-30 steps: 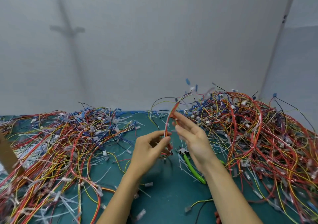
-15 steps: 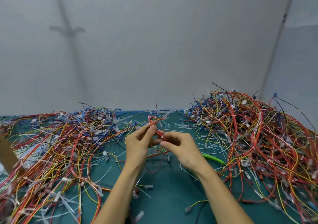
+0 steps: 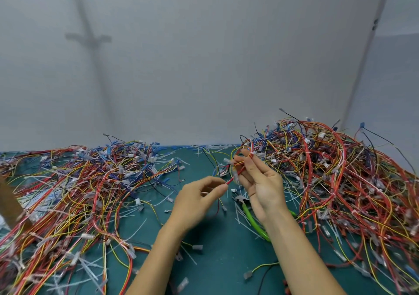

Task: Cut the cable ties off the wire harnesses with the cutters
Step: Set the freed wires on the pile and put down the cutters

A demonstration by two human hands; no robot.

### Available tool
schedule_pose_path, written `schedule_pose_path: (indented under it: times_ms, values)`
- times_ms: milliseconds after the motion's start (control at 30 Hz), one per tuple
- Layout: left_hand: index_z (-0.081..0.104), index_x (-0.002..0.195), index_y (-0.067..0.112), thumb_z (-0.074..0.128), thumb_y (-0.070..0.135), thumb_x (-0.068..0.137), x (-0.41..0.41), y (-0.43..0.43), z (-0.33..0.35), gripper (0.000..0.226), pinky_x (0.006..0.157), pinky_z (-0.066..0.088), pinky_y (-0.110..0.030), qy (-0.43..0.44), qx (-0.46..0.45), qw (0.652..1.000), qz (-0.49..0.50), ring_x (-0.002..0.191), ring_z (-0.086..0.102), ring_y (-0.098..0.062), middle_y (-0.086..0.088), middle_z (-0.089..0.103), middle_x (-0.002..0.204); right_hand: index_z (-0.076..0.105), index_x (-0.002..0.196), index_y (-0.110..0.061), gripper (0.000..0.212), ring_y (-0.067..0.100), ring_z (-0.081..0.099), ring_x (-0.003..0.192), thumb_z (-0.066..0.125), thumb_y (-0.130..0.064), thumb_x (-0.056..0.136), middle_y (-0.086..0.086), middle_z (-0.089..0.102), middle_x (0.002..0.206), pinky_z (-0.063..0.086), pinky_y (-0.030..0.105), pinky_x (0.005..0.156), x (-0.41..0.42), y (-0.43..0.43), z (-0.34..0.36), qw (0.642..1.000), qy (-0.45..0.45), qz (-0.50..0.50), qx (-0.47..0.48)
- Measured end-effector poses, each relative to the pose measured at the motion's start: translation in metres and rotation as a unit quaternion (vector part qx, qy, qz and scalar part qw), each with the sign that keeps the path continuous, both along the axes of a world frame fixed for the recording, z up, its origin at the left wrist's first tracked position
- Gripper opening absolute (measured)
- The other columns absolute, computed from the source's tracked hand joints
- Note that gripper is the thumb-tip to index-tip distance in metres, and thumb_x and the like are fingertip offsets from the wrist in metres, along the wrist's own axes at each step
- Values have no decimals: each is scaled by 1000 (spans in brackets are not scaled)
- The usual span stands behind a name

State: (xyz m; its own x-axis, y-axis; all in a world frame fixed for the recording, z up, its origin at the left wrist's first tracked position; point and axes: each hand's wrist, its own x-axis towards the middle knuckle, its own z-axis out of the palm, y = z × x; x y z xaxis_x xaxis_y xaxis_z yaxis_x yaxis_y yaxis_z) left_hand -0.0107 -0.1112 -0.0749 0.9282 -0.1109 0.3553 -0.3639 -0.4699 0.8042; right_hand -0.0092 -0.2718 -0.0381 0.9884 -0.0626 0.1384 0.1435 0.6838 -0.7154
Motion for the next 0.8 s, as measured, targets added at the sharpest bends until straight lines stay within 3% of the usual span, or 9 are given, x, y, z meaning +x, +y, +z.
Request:
schedule_pose_path:
  times_ms: [67,167,267,367,533,600,667,800]
  values:
    - [64,95,46,54,58,90,0,-1,-3,17,81,51,-29,-17,129,991,23,84,64,4,30,69,87,67,111,-3,26,18,73,82,59,-9,86,9,75,89,60,25,72,0,0,1,999,-4,19,37]
    - [62,82,37,46,61,93,0,1,-3,30,77,52,-35,-12,153,988,12,74,63,0,26,67,75,65,111,0,23,21,74,83,51,-5,94,11,74,88,61,27,74,-1,-2,3,996,-15,43,77]
    - [65,81,33,55,61,84,1,9,-3,30,76,54,-37,27,69,997,-27,75,67,-11,14,71,76,65,110,-1,26,19,73,82,54,-8,87,11,74,89,61,26,73,-1,-6,5,994,-15,52,97]
    - [73,87,24,70,42,78,0,18,-5,21,68,51,-25,92,-52,992,-72,71,65,-14,3,72,76,66,105,-2,25,18,74,78,55,-9,83,12,75,88,61,25,71,-1,-14,8,990,-1,60,131]
    - [75,79,17,77,30,70,0,23,-2,16,45,35,-19,102,-235,967,-18,47,41,-10,2,48,55,66,103,-1,20,17,74,80,48,-3,95,12,75,91,60,23,64,0,-21,7,981,35,52,182]
    - [75,79,17,80,24,71,2,25,4,12,42,34,-17,99,-363,927,-20,41,35,-7,3,46,56,66,104,0,20,18,74,81,49,-3,94,13,75,92,60,24,65,1,-21,5,977,45,54,199]
    - [75,86,15,73,28,78,2,30,11,16,45,44,-16,116,-497,858,-63,41,39,-3,0,55,66,66,103,1,21,19,75,81,54,-4,88,14,75,92,61,24,66,2,-20,4,975,48,57,209]
    - [75,103,8,54,32,89,-3,42,16,34,69,58,-26,167,-636,729,-190,60,62,-9,-6,72,107,67,102,1,24,20,75,82,57,-5,81,15,75,93,60,25,64,2,-20,3,970,56,61,227]
